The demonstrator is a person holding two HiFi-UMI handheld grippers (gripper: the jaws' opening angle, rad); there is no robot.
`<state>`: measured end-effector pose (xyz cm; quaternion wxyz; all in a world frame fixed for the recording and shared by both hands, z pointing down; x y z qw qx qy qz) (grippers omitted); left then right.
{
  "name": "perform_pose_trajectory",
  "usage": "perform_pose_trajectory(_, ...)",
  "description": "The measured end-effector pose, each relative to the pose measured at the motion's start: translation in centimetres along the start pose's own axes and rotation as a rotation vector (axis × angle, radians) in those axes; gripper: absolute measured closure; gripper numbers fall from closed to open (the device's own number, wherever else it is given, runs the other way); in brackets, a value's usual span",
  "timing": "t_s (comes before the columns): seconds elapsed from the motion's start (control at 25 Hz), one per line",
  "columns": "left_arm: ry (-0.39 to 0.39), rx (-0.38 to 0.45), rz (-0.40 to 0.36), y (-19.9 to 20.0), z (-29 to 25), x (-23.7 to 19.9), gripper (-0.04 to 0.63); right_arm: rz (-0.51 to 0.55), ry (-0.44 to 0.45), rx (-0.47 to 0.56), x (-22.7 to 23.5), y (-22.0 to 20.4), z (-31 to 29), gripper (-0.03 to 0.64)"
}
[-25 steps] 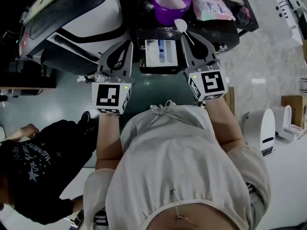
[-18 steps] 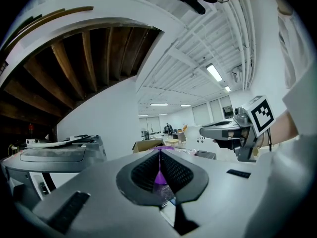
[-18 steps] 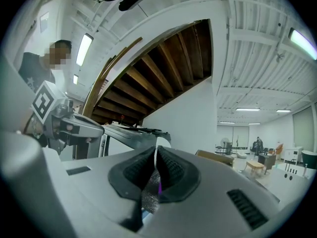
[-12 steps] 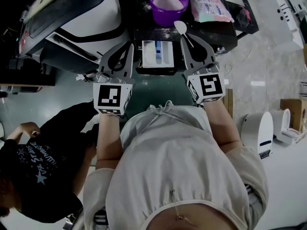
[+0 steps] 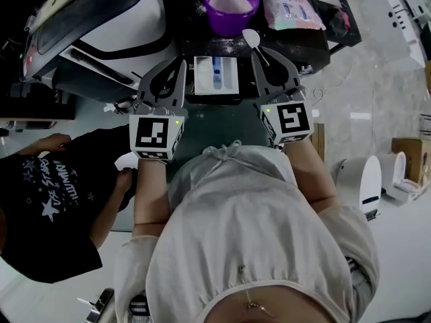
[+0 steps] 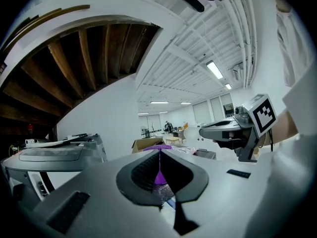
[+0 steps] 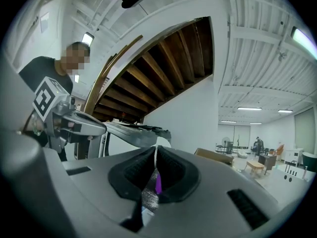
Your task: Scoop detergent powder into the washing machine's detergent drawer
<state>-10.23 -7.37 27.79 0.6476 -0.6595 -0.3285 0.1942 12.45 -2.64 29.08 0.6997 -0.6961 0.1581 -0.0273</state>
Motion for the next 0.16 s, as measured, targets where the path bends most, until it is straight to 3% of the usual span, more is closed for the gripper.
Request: perform_pose_trajectory(0.16, -0.002, -0.002, -0.005, -0.11, -0.37, 0.39, 0.572, 0.008, 0.003, 0.0, 0.33, -0.09, -0.04, 0.609)
Point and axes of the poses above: the fingertips, and each gripper's own axes: z backward along the fingers, x to its right, y out of its top, the point moved 8 cm from there along z, backward along the fingers, and after that the axes turned 1 degree about y, right-handed, at the moved point
